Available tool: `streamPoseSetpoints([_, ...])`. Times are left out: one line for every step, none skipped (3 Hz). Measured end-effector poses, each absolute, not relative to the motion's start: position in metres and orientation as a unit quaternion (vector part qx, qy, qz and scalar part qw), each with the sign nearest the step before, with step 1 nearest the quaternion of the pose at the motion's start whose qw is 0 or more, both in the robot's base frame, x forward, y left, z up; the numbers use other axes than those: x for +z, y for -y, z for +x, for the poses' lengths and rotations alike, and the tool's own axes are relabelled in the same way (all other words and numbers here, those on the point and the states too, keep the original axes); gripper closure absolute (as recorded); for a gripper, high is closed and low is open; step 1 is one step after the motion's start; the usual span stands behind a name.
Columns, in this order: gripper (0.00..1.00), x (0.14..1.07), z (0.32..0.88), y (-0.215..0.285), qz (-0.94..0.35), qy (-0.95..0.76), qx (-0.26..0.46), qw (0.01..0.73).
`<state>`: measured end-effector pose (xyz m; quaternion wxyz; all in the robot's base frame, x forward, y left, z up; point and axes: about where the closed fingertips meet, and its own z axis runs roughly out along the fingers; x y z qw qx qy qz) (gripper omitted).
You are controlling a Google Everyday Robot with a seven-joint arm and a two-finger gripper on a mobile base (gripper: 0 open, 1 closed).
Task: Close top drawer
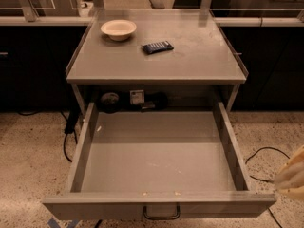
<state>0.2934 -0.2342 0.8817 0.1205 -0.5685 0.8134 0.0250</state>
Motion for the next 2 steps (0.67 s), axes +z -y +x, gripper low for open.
streamPoseSetpoints([1.00,0.844,0.276,0.228,-0.582,-0.805,0.045,0.108])
streamPoseSetpoints([1.00,0.801,0.279,0.216,-0.601,-0.791,0.070,0.089])
